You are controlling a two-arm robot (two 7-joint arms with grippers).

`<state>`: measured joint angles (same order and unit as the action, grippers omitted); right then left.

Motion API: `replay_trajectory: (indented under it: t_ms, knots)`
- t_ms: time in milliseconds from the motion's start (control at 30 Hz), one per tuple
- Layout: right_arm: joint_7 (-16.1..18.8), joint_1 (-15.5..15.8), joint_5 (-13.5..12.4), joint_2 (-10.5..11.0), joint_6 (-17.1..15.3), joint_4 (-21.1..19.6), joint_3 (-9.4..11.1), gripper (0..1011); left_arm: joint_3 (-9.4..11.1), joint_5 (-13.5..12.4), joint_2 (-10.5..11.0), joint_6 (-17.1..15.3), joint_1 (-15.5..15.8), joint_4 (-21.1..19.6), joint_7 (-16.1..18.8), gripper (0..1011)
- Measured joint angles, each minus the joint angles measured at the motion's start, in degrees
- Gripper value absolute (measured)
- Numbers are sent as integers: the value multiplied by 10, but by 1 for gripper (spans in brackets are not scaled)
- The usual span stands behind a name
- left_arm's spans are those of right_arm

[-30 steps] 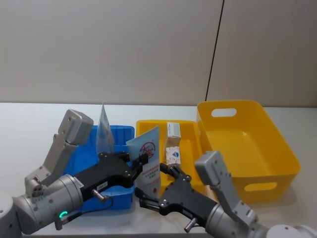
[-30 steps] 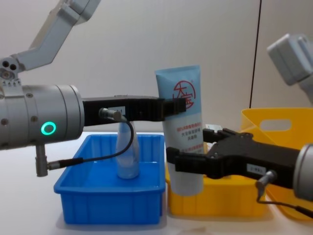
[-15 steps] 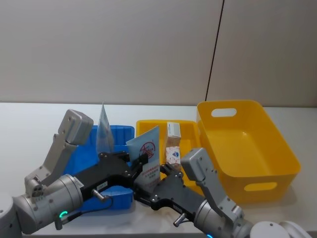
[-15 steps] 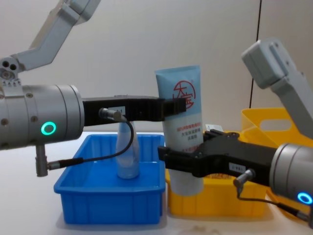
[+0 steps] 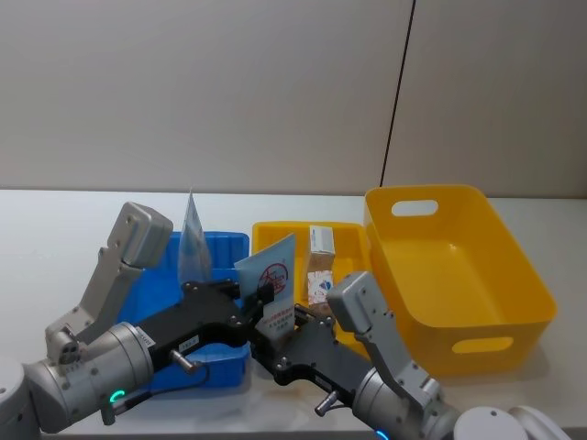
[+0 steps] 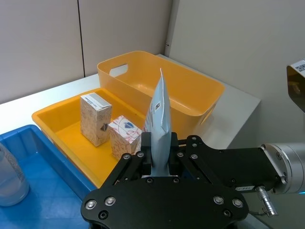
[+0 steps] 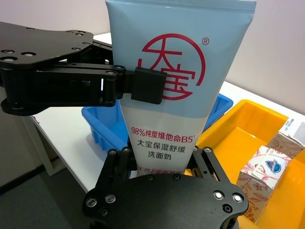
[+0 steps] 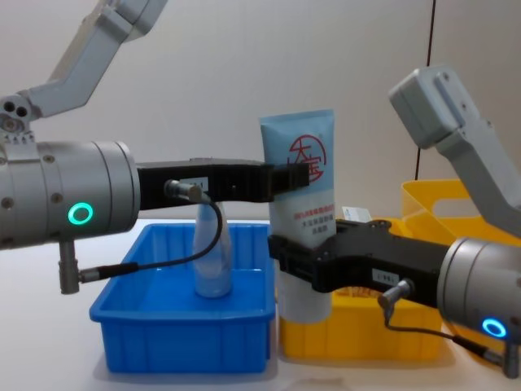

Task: Bimanual collaborative sorting of washing and personal care products

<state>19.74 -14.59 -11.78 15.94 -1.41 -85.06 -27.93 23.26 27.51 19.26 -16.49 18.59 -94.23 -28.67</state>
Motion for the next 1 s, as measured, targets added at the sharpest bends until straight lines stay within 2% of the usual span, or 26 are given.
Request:
replay_trajectory:
  t_ms: [133, 233, 367, 400, 467, 533, 633, 667, 733, 1000]
  knots:
    - [-1, -1, 2, -1, 0, 1, -1, 405, 0, 0, 0, 0, 0, 0, 0, 169]
    - [-2, -1, 2, -2, 0, 2, -1, 378, 0, 0, 0, 0, 0, 0, 0, 170]
    - [-2, -1, 3, -2, -1, 2, 0, 326, 0, 0, 0, 0, 0, 0, 0, 229]
    - [-2, -1, 3, -2, -1, 2, 0, 318, 0, 0, 0, 0, 0, 0, 0, 280]
    - [-3, 0, 4, -3, -2, 1, 1, 292, 0, 0, 0, 0, 0, 0, 0, 318]
    - [-5, 2, 5, -4, -4, 0, 3, 255, 0, 0, 0, 0, 0, 0, 0, 422]
    - [-9, 4, 6, -5, -5, -3, 6, 206, 0, 0, 0, 0, 0, 0, 0, 482]
    - [-10, 4, 7, -5, -5, -4, 7, 201, 0, 0, 0, 0, 0, 0, 0, 538]
    - [-14, 5, 8, -6, -5, -6, 9, 181, 0, 0, 0, 0, 0, 0, 0, 583]
    - [-27, 6, 14, -9, 7, -12, 23, 173, 0, 0, 0, 0, 0, 0, 0, 837]
